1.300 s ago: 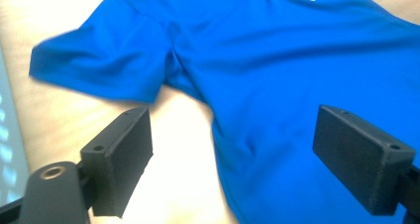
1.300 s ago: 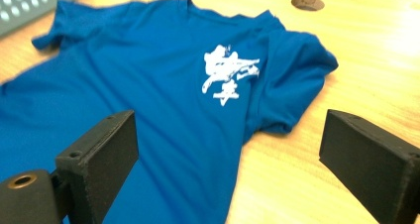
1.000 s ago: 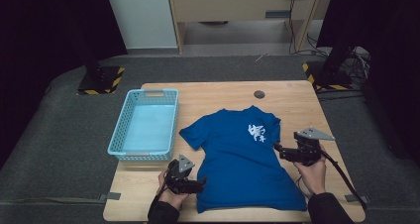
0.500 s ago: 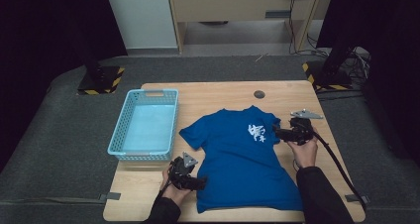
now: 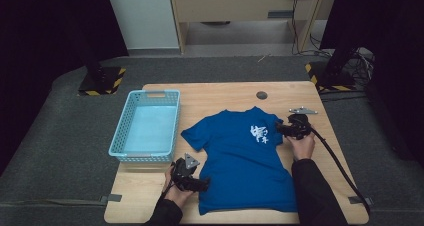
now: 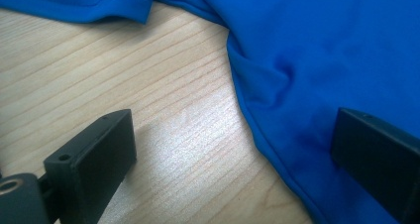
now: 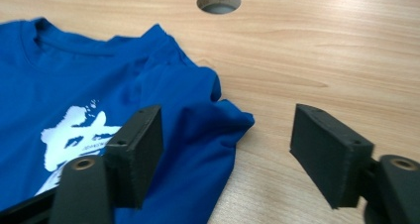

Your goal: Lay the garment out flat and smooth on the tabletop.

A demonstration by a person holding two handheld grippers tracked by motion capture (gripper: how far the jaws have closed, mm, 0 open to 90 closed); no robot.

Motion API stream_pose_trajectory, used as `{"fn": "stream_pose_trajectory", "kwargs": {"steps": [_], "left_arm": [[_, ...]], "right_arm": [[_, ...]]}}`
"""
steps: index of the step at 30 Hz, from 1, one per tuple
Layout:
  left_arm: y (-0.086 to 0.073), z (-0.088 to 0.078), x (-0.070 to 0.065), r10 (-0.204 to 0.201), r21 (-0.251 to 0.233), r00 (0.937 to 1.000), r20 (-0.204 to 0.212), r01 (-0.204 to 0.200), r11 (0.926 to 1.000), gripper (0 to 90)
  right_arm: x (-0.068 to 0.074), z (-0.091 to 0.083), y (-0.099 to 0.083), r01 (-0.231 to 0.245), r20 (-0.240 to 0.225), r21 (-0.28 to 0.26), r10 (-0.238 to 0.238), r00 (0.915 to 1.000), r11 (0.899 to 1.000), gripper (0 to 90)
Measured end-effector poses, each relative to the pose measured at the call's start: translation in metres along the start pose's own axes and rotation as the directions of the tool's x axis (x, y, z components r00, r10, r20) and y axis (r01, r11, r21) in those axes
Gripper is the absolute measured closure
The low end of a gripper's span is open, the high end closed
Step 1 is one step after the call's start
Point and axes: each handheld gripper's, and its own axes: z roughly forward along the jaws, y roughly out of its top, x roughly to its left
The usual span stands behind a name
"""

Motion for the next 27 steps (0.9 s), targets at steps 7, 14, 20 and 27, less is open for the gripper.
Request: {"fn": "stream_pose_trajectory", "kwargs": {"steps": [7,14,20,27], "left_arm": [[0.000,0.000,0.000,0.001,-0.001,1.0000,0.001,-0.001,1.0000,2.0],[0.000,0.000,0.000,0.000,-0.003,1.0000,0.001,0.000,1.0000,1.9],[0.000,0.000,0.000,0.000,-0.003,1.0000,0.001,0.000,1.0000,1.9],[0.000,0.001,-0.001,0.002,0.000,1.0000,0.002,-0.002,1.0000,1.6]], "right_arm": [[0.000,0.015,-0.007,-0.006,-0.001,0.028,0.006,1.0000,1.000,38.6],[0.005,0.025,-0.015,0.015,0.010,0.048,-0.016,0.9998,0.999,61.1],[0.010,0.020,-0.013,0.002,-0.051,0.045,0.000,0.9987,0.999,84.3],[0.036,-0.004,0.005,0.038,-0.141,-0.073,-0.048,0.9889,0.997,84.6]]}}
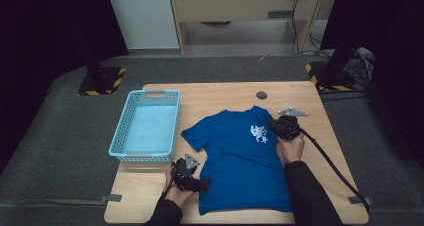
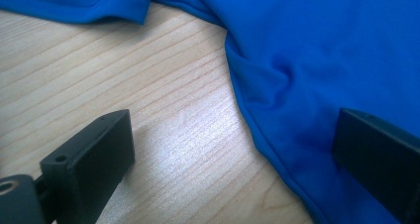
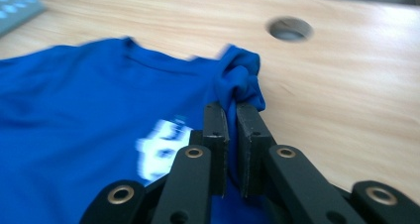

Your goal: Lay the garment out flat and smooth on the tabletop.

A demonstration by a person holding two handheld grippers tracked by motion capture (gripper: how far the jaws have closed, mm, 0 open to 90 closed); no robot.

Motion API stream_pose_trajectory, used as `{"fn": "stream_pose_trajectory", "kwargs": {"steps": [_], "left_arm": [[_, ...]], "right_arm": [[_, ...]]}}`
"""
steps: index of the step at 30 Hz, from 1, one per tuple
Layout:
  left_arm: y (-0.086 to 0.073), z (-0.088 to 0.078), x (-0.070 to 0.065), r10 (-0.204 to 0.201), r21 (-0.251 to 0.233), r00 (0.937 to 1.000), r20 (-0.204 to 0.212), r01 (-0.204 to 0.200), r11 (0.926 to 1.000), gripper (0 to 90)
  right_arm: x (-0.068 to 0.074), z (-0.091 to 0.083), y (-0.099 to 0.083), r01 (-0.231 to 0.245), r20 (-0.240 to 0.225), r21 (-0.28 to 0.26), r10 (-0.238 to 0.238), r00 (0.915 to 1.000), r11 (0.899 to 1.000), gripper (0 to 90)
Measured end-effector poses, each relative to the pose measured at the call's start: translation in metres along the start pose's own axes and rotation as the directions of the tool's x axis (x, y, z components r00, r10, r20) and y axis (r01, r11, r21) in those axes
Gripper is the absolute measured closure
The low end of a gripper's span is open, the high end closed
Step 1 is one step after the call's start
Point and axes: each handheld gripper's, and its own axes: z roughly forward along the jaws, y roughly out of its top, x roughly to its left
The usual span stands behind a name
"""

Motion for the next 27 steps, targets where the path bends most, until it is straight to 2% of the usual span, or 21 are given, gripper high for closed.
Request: {"fn": "stream_pose_trajectory", "kwargs": {"steps": [2,5,8,11,12,14,17,19,21,24,27], "left_arm": [[0.000,0.000,0.000,0.000,0.000,1.0000,0.000,0.000,1.0000,1.6],[0.000,0.000,0.000,0.001,0.000,1.0000,0.001,-0.001,1.0000,1.6],[0.000,0.000,0.000,0.002,0.000,1.0000,0.002,-0.002,1.0000,1.6],[0.000,0.000,-0.001,0.002,-0.002,1.0000,0.003,-0.002,1.0000,1.6],[0.000,0.000,-0.001,0.002,-0.002,1.0000,0.003,-0.002,1.0000,1.5],[0.000,0.000,-0.001,0.002,-0.002,1.0000,0.003,-0.002,1.0000,1.5],[0.000,0.000,-0.001,0.002,-0.002,1.0000,0.003,-0.002,1.0000,1.4],[0.000,0.000,-0.001,0.002,-0.003,1.0000,0.003,-0.002,1.0000,1.3],[0.000,0.000,-0.001,0.004,-0.003,1.0000,0.004,-0.004,1.0000,1.2],[0.000,0.001,-0.001,0.006,-0.003,1.0000,0.005,-0.006,1.0000,1.2],[0.000,0.001,-0.001,0.006,-0.005,1.0000,0.006,-0.006,1.0000,1.1]], "right_arm": [[0.016,-0.001,0.004,0.043,-0.016,-0.009,-0.044,0.9989,0.999,84.4],[0.035,0.004,0.002,0.066,-0.062,-0.004,-0.066,0.9959,0.998,84.0],[0.050,0.015,-0.006,0.065,-0.107,0.032,-0.061,0.9924,0.997,81.5],[0.059,0.025,-0.016,0.056,-0.180,0.085,-0.040,0.9828,0.995,70.5],[0.061,0.026,-0.018,0.065,-0.191,0.089,-0.047,0.9805,0.994,68.3],[0.061,0.023,-0.016,0.075,-0.195,0.077,-0.059,0.9791,0.994,63.6],[0.053,0.012,-0.003,0.050,-0.169,0.033,-0.044,0.9846,0.998,55.4],[0.046,0.005,0.007,0.025,-0.150,0.000,-0.025,0.9883,1.000,54.0],[0.041,0.001,0.014,0.023,-0.132,-0.015,-0.024,0.9910,1.000,53.6],[0.039,0.001,0.014,0.047,-0.125,0.014,-0.045,0.9912,0.999,53.6],[0.041,0.009,0.007,0.081,-0.112,0.051,-0.075,0.9909,0.995,53.9]]}}
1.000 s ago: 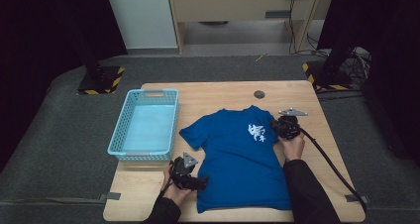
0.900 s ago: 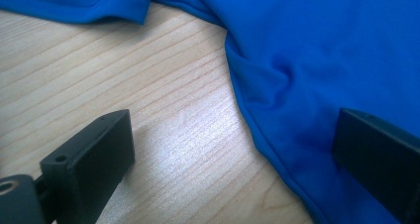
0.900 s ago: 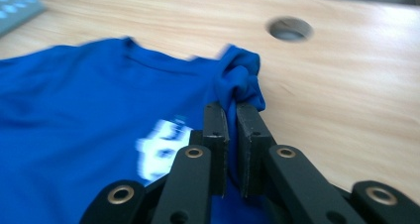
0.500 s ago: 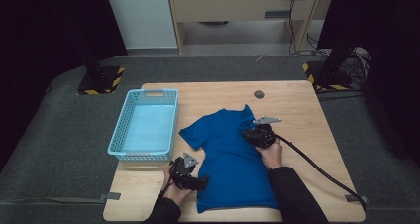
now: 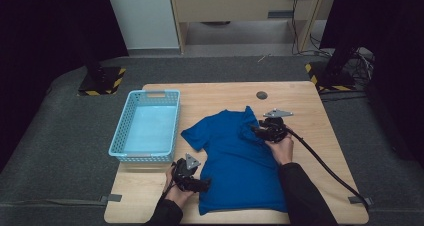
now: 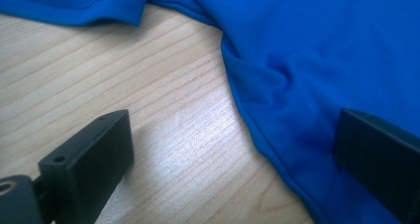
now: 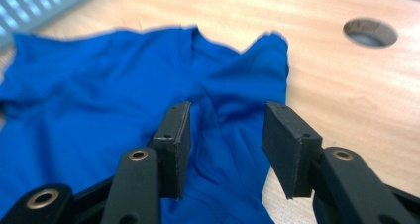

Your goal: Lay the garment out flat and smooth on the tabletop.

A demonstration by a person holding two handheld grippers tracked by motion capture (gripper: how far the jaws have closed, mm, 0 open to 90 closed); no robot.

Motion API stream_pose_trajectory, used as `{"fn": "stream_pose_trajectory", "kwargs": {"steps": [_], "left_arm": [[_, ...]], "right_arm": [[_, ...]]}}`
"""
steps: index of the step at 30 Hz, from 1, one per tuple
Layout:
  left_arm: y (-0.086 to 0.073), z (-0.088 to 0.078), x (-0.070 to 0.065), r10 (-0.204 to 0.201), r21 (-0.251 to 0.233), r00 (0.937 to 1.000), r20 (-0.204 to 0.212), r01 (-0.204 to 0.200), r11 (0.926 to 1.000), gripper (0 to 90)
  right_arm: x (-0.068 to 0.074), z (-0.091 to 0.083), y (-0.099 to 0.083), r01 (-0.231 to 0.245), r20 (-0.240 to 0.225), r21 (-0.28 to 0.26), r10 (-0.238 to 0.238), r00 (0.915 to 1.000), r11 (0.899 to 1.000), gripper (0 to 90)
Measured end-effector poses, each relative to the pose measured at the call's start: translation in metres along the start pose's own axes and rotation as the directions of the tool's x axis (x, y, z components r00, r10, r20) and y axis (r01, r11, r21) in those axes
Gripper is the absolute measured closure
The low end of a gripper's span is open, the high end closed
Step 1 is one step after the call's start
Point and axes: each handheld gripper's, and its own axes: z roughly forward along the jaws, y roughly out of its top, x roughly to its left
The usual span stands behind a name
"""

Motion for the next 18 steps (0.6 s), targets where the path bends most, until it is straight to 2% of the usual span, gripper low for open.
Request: {"fn": "stream_pose_trajectory", "kwargs": {"steps": [5,7,11,14,18], "left_arm": [[0.000,0.000,0.000,0.003,-0.001,1.0000,0.003,-0.003,1.0000,1.1],[0.000,0.000,0.000,0.004,-0.001,1.0000,0.003,-0.004,1.0000,1.1],[0.000,0.000,0.000,0.002,-0.005,1.0000,0.003,-0.002,1.0000,1.1],[0.000,0.000,0.000,0.000,-0.004,1.0000,0.000,0.000,1.0000,1.1],[0.000,0.000,0.000,-0.001,-0.003,1.0000,0.000,0.001,1.0000,1.1]], "right_arm": [[-0.007,0.018,-0.007,0.000,0.036,0.053,-0.002,0.9993,0.999,55.7],[-0.009,0.023,-0.010,0.003,0.042,0.086,-0.006,0.9991,0.996,59.8],[-0.004,0.027,-0.018,0.056,0.052,0.134,-0.063,0.9967,0.989,67.3],[0.000,0.026,-0.020,0.084,0.062,0.137,-0.093,0.9938,0.987,73.2],[0.000,0.024,-0.020,0.095,0.078,0.144,-0.108,0.9911,0.985,75.7]]}}
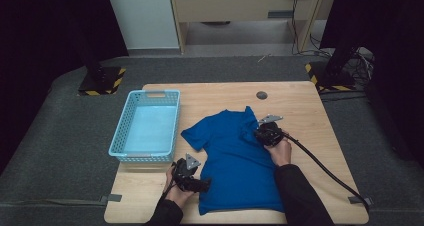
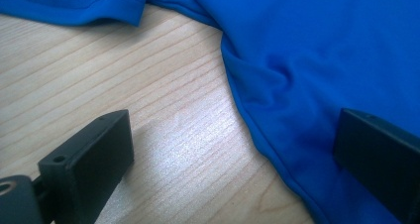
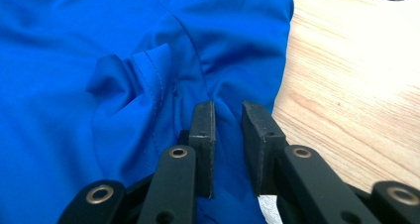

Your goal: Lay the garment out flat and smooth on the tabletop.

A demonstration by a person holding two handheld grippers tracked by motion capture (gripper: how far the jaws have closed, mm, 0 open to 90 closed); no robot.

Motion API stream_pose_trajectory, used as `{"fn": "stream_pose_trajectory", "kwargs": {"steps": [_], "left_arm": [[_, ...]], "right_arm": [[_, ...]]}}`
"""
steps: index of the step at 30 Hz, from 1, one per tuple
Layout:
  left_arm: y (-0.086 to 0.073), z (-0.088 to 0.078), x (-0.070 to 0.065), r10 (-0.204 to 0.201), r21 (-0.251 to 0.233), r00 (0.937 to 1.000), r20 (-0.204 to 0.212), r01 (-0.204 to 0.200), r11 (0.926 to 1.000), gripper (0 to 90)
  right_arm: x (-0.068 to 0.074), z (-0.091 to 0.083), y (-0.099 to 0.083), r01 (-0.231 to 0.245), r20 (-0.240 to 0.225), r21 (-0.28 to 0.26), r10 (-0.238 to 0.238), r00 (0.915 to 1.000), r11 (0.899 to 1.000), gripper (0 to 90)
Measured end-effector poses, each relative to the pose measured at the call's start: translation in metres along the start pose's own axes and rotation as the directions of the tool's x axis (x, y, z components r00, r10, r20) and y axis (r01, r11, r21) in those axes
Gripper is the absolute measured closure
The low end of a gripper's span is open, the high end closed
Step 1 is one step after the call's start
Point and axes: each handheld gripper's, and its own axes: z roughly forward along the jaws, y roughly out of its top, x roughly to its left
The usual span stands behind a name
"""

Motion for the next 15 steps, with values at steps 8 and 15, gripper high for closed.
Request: {"fn": "stream_pose_trajectory", "kwargs": {"steps": [8,15], "left_arm": [[0.000,0.000,0.000,0.000,0.000,1.0000,0.000,0.000,1.0000,1.1],[0.000,0.000,0.000,0.001,0.001,1.0000,-0.001,-0.001,1.0000,1.1]], "right_arm": [[-0.012,-0.011,0.004,-0.098,0.021,-0.072,0.100,0.9948,0.993,65.0],[-0.009,-0.019,0.008,-0.124,-0.047,-0.126,0.119,0.9917,0.984,64.5]]}}
